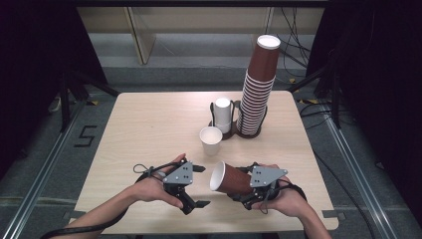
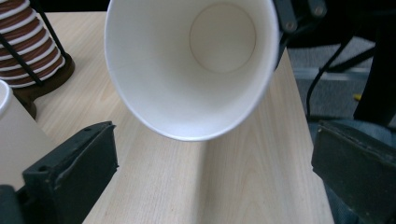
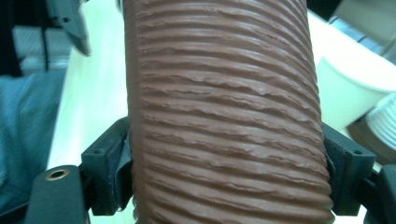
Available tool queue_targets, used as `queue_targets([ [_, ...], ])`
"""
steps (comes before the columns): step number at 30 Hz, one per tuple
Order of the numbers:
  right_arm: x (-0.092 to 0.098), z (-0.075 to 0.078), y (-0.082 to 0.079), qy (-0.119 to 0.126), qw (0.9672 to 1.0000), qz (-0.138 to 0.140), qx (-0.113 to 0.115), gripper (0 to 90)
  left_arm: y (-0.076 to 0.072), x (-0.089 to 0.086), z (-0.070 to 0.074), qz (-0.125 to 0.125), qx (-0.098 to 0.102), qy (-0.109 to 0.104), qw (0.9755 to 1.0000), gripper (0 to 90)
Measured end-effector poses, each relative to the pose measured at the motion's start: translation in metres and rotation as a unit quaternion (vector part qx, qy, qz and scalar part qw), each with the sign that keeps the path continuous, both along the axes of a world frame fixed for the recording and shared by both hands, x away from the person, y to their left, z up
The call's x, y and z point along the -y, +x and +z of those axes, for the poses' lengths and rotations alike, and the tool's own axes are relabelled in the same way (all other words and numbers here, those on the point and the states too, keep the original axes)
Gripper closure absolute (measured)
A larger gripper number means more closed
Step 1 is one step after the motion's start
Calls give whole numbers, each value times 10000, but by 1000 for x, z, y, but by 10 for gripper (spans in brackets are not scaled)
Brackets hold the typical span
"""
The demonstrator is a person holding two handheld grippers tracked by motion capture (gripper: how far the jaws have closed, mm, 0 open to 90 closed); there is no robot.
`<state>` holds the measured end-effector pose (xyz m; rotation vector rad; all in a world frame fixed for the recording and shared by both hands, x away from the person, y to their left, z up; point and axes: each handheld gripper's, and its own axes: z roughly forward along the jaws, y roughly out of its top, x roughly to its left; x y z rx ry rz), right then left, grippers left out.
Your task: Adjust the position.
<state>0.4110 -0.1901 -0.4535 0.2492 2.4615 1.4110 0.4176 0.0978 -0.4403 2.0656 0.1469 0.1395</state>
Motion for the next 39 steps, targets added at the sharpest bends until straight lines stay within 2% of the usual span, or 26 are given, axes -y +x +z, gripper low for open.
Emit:
queue_targets([
  [1,1,-2,2,109,9999,-22,121,206,1,-1,0,23,-10,-63,10000,0],
  [2,2,-5,0,243,9996,-145,-54,205,1,-3,0,64,-48,-73,9999,0],
  [4,3,-7,1,338,9992,-191,84,205,1,-6,0,103,-86,-135,9998,0],
  [6,4,-9,0,380,9990,-227,77,205,2,-7,-1,90,-122,-187,9997,0],
  [7,4,-10,-1,460,9985,-286,-5,205,2,-9,0,128,-183,-169,9996,0],
  [8,6,-12,0,585,9976,-350,99,204,2,-11,1,131,-228,-221,9994,0],
  [9,7,-12,0,628,9973,-382,72,205,3,-13,2,163,-214,-198,9994,0],
  [10,7,-13,1,683,9966,-415,198,204,3,-14,2,176,-224,-226,9993,0],
  [11,7,-14,1,702,9966,-425,116,204,3,-15,3,168,-195,-215,9994,0],
  [13,8,-15,1,680,9968,-411,87,204,3,-15,3,185,-216,-275,9992,0],
  [14,6,-16,1,745,9961,-455,110,204,3,-17,4,220,-239,-370,9988,0],
  [15,6,-16,1,745,9961,-455,110,204,3,-17,4,220,-239,-370,9988,0],
  [16,6,-17,2,745,9962,-413,204,204,3,-17,4,223,-244,-404,9986,0],
  [17,5,-18,2,737,9963,-423,140,204,3,-18,4,234,-246,-420,9985,0],
  [18,4,-18,3,738,9963,-410,180,204,4,-19,4,248,-245,-454,9984,0],
  [23,4,-17,3,826,9955,-399,243,204,9,-20,3,272,-380,-541,9974,0],
  [25,5,-17,2,849,9954,-432,137,204,12,-18,3,251,-425,-621,9969,0],
  [26,5,-18,3,817,9956,-409,208,204,12,-18,3,251,-425,-621,9969,0],
  [29,7,-19,4,784,9959,-419,181,204,13,-15,6,242,-434,-605,9969,0],
  [31,6,-20,5,816,9953,-433,288,204,13,-12,7,237,-446,-603,9969,0],
  [32,7,-20,4,761,9959,-407,265,204,13,-11,7,238,-450,-596,9969,0],
  [33,7,-20,3,801,9955,-455,226,204,13,-10,6,214,-470,-663,9965,0],
  [35,6,-19,2,825,9953,-464,199,204,12,-10,8,253,-471,-633,9966,0],
  [37,7,-18,3,779,9957,-415,278,204,12,-10,8,262,-487,-657,9963,0],
  [39,6,-18,1,809,9954,-455,255,204,12,-10,8,270,-493,-681,9961,0],
])
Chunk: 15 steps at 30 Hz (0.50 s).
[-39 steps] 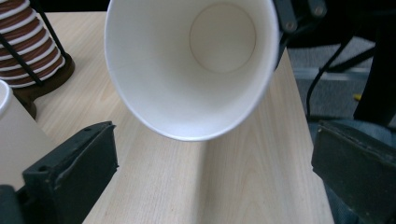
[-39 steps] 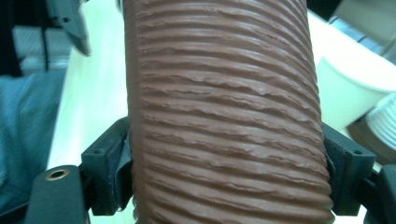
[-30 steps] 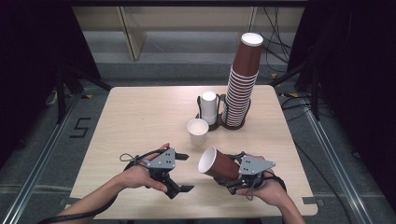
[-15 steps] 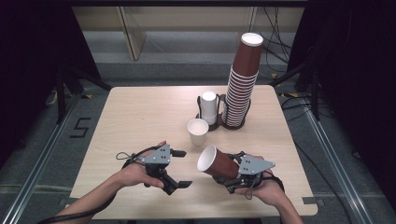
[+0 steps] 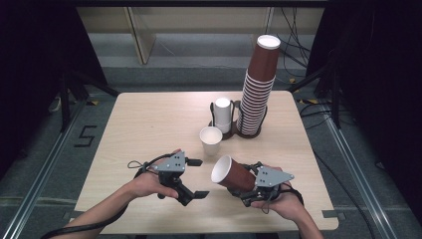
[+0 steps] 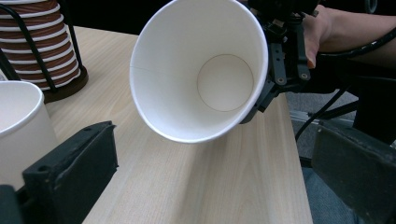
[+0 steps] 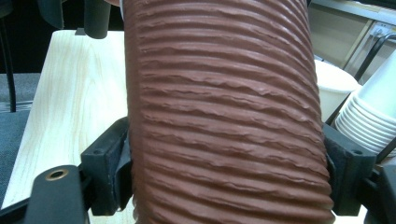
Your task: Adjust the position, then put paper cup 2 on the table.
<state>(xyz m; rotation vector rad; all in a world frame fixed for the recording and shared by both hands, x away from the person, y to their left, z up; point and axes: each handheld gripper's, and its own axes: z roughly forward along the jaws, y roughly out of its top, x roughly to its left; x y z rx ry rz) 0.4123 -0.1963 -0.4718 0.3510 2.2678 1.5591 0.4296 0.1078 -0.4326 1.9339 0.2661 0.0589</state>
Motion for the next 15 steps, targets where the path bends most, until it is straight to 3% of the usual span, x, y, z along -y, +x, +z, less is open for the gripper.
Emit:
queue_targets([
  [3,-1,0,0,-36,10000,34,-13,204,0,3,-1,-35,-112,-126,9999,0],
  [6,-3,0,0,-3,10000,5,-24,204,1,4,0,-4,-149,-122,9998,0],
  [7,-4,0,0,-29,10000,45,-78,204,3,7,0,-37,-297,-295,9991,0],
  [15,-5,1,0,-11,10000,90,27,204,6,20,1,-54,-535,-387,9978,0],
])
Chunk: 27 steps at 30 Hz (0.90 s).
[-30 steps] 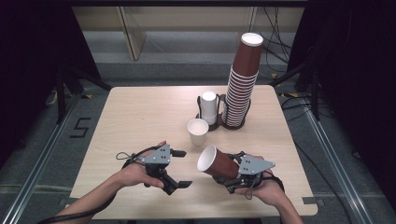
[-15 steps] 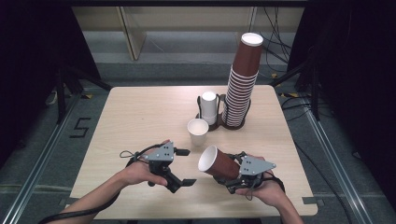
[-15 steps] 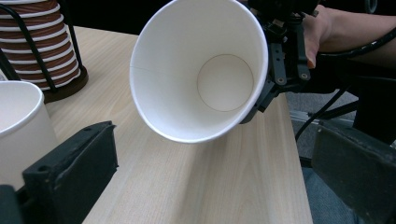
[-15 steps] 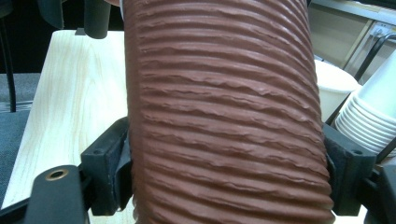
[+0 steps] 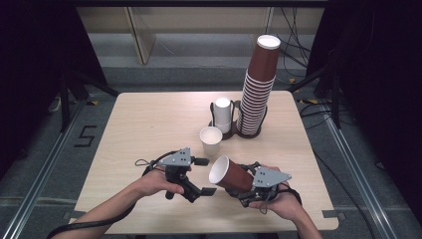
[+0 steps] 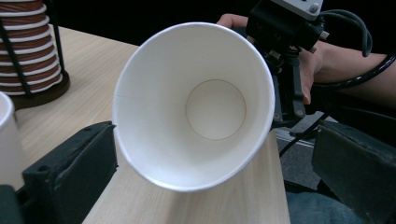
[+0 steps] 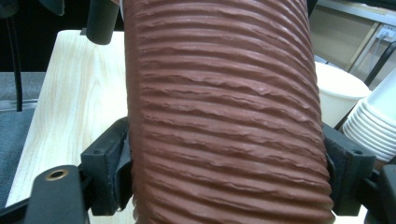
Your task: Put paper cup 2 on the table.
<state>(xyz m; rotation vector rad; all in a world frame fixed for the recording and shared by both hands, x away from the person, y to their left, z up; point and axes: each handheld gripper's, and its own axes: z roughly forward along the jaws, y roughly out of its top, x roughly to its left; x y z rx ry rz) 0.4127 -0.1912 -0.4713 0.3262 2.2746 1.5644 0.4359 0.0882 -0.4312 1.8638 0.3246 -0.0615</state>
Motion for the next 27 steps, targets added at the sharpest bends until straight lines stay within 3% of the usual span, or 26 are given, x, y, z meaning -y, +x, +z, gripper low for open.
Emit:
queue_targets([
  [8,-1,3,0,-29,9999,46,91,204,3,8,1,-14,-61,59,10000,0],
  [9,-2,4,-1,16,10000,35,-12,204,3,8,1,-12,-75,45,10000,0],
  [11,-3,5,-2,-29,9999,59,104,204,3,9,2,-29,-85,30,10000,0],
  [12,-4,5,-3,-26,10000,52,10,204,3,9,2,-35,-97,22,9999,0],
  [15,-5,5,-2,-68,9999,99,120,205,4,9,1,-82,-109,4,9999,0],
  [16,-7,5,-3,-29,10000,82,9,205,4,10,1,-27,-101,60,9999,0],
  [17,-8,4,-2,-57,9999,105,85,205,4,10,1,-29,-107,24,9999,0],
  [19,-9,4,-3,-46,9999,112,11,205,6,10,2,3,-33,16,10000,0],
  [20,-9,4,-1,-51,9998,132,162,205,6,11,2,-14,-37,-33,10000,0],
  [21,-9,3,-3,-67,9999,101,75,205,7,11,3,-38,-10,-56,10000,0],
  [27,-9,3,-3,-72,9998,152,109,205,9,11,5,118,139,80,9998,0],
])
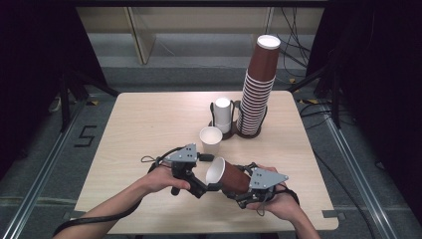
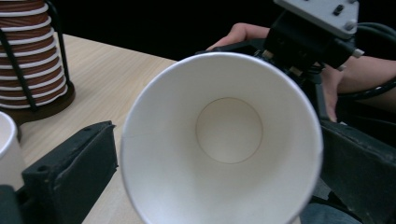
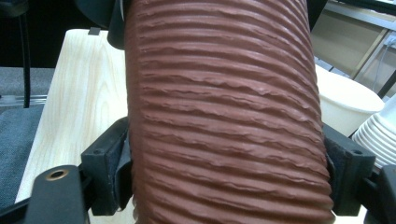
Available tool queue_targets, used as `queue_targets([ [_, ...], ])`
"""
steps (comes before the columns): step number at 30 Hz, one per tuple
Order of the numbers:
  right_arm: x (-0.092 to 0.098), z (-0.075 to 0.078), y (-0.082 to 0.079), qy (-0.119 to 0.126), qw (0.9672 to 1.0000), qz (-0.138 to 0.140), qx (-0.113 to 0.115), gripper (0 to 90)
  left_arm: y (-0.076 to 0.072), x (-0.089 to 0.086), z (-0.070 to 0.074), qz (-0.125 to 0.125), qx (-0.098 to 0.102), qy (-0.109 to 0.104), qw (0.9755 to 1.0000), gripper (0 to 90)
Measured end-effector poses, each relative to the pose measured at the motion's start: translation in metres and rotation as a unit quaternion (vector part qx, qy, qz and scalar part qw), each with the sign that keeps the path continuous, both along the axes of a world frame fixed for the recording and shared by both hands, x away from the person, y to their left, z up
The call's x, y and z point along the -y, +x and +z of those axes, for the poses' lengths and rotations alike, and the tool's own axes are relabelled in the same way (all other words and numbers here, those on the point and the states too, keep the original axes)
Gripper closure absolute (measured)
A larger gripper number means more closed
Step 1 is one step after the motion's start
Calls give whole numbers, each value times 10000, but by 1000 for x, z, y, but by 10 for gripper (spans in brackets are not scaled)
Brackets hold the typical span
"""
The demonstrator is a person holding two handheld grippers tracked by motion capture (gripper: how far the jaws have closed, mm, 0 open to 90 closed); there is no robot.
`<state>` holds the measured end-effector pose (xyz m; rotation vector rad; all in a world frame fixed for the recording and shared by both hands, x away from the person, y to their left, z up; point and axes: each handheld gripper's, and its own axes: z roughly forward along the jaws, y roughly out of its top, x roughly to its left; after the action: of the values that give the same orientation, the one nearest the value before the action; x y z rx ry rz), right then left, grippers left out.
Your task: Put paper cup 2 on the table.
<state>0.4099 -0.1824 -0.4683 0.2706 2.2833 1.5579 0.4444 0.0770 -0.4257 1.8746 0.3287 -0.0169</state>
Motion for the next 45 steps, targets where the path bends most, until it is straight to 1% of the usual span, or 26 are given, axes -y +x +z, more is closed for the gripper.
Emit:
queue_targets([
  [2,0,1,-1,6,10000,10,-77,205,1,0,-1,20,-7,39,10000,0],
  [5,0,1,-2,-6,10000,19,-68,206,2,0,-3,-17,-70,7,10000,0],
  [7,0,1,-1,-51,10000,46,-4,206,2,1,-5,-45,-103,76,9999,0],
  [10,-3,0,-2,-20,9999,90,-54,206,2,3,-6,-96,-137,113,9998,0],
  [11,-3,0,-2,-31,9999,102,-26,206,3,5,-7,-156,-144,95,9997,0],
  [13,-5,1,0,-32,9997,163,174,206,3,7,-8,-187,-184,128,9996,0],
  [14,-6,0,-3,-7,9999,118,-28,206,2,7,-8,-175,-195,177,9995,0],
  [18,-7,0,-3,-21,9998,175,-24,205,2,11,-11,-275,-240,163,9992,0],
  [19,-7,1,-2,-10,9998,192,82,204,2,11,-11,-275,-240,163,9992,0],
  [24,-8,0,-3,-11,9998,210,-20,198,0,11,-10,-305,-167,227,9991,54],
  [26,-9,-1,-3,-39,9998,207,-3,195,0,11,-9,-308,-126,298,9990,66],
  [27,-10,-1,-3,-80,9997,220,-24,193,-1,10,-7,-327,-20,429,9985,72],
  [28,-10,-1,-3,-80,9997,220,-24,193,-1,10,-7,-327,-20,429,9985,75],
  [29,-11,-1,-5,-74,9997,153,-151,191,-1,11,-6,-346,-17,398,9986,79],
  [32,-13,0,-3,-110,9997,204,-93,189,-2,10,-4,-385,85,499,9980,85],
  [33,-15,0,-3,-179,9996,172,-105,183,-3,10,-1,-357,254,689,9967,89],
  [34,-15,0,-3,-179,9996,172,-105,183,-3,10,-1,-357,254,689,9967,89],
  [35,-18,0,-3,-233,9994,114,-241,156,-5,11,2,-419,417,812,9949,90],
  [36,-18,0,-3,-233,9994,114,-241,156,-5,11,2,-419,417,812,9949,90],
  [37,-19,-2,-2,-381,9988,96,-276,122,-6,10,7,-438,658,1105,9907,90],
  [38,-20,-3,-2,-418,9988,49,-259,92,-7,10,10,-437,718,1186,9894,89],
  [39,-20,-3,-2,-418,9988,49,-259,92,-7,10,10,-437,718,1186,9894,89],
  [40,-21,-5,-1,-505,9981,-48,-362,31,-7,9,15,-436,905,1412,9849,89],
  [41,-21,-6,-1,-502,9976,-87,-471,20,-6,7,19,-459,984,1542,9821,88],
  [43,-18,-7,1,-586,9974,-115,-391,11,-6,6,24,-419,1128,1707,9780,88],
  [45,-16,-9,1,-639,9966,-174,-490,9,-5,3,29,-482,1271,1993,9705,88],
])
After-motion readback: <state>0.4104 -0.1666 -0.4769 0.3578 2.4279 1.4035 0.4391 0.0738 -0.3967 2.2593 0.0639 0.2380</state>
